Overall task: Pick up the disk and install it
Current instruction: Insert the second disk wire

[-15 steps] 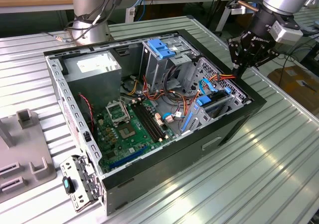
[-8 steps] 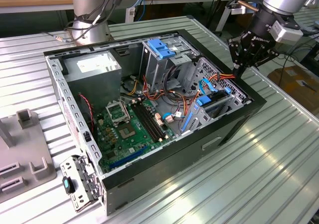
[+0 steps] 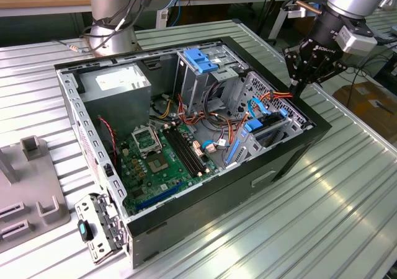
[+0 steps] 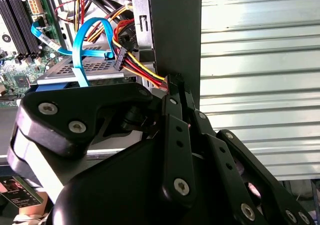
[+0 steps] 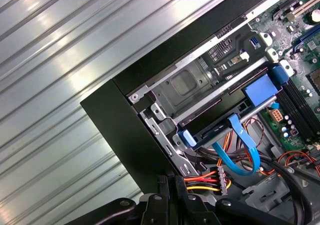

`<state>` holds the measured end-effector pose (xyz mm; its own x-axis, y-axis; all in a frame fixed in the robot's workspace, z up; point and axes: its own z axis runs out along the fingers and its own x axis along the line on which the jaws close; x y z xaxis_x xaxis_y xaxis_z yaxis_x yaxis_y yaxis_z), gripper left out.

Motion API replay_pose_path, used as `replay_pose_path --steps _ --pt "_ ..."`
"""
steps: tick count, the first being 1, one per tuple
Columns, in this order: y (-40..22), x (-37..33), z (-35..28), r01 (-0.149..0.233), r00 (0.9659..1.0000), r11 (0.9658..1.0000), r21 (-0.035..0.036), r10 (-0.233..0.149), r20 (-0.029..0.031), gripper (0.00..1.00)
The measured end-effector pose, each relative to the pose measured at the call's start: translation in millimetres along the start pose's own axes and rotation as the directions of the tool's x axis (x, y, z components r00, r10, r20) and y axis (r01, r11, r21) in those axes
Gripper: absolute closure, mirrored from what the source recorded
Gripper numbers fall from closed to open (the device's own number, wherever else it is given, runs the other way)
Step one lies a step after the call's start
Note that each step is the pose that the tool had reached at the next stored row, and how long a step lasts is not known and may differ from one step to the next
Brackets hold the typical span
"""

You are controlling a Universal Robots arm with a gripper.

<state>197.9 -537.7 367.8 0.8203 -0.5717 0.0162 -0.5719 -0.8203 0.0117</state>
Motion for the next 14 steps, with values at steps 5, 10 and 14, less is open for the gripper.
replay_pose_path --steps 5,10,14 --pt "0.1 0.1 -3.0 0.0 1.0 1.0 0.0 0.0 0.0 0.84" --pt "0.1 0.2 -10.5 0.0 1.0 1.0 -0.0002 0.0 -0.0001 0.84" --pt "0.2 0.2 -12.6 0.0 1.0 1.0 0.0 0.0 0.0 0.84"
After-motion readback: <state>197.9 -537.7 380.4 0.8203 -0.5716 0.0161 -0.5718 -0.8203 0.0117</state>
